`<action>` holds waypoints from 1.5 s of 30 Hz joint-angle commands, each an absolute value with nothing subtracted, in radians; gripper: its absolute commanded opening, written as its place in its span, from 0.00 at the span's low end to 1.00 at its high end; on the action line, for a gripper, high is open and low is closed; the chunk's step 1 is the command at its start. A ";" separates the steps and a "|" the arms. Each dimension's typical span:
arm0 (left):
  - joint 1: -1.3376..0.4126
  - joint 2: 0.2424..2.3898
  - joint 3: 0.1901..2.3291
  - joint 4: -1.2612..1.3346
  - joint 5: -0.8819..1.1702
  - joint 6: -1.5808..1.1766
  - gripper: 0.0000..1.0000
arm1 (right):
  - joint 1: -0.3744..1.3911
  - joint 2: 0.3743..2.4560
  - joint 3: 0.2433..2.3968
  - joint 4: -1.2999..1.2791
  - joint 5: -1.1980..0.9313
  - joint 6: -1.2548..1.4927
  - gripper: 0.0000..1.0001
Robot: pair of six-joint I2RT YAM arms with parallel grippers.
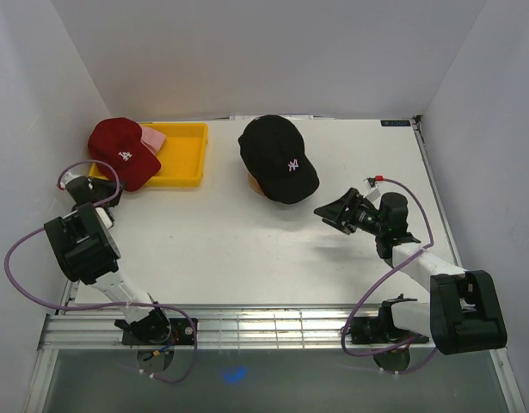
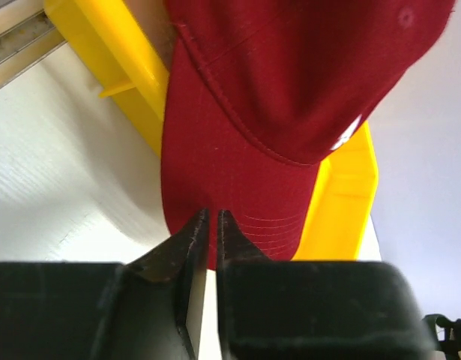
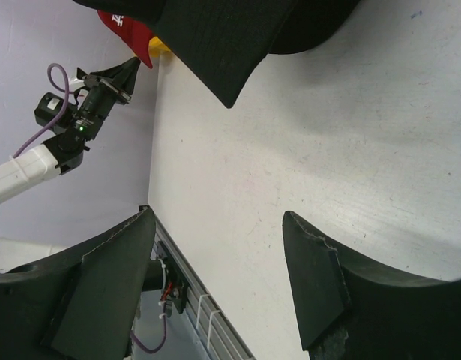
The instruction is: Stack the hats
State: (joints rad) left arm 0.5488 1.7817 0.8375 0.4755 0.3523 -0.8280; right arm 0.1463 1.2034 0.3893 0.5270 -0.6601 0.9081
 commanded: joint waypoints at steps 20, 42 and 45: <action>0.551 1.700 0.957 0.404 0.335 -0.772 0.90 | 0.179 1.154 0.425 0.502 -0.626 0.831 0.75; 0.334 2.106 1.896 -0.276 -0.322 -0.440 0.84 | 0.255 1.279 0.514 0.552 -0.641 0.844 0.74; 0.334 2.137 1.910 -0.275 -0.313 -0.427 0.85 | 0.267 1.295 0.520 0.574 -0.643 0.856 0.74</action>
